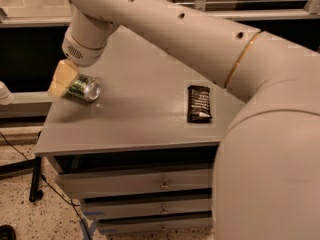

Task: Place green can upright

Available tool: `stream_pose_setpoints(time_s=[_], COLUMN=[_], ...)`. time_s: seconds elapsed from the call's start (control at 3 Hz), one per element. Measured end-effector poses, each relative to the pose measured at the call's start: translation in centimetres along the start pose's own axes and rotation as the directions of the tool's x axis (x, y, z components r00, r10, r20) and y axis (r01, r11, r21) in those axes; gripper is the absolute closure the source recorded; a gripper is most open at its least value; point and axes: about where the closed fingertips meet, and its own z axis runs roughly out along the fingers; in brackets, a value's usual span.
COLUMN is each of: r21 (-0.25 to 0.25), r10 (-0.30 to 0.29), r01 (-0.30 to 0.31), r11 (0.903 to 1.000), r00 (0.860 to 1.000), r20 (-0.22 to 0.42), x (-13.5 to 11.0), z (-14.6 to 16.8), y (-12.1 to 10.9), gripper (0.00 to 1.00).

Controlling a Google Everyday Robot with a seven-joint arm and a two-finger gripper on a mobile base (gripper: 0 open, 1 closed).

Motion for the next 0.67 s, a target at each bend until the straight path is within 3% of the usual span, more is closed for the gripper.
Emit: stream_pose_setpoints(time_s=[0.67], r21=[-0.006], r10=[0.013], r01=[-0.014], r11=[0.9999], r00=[0.997], r20=[-0.08], x=[-0.8], z=[4.6], y=[-1.3], gripper=[0.0])
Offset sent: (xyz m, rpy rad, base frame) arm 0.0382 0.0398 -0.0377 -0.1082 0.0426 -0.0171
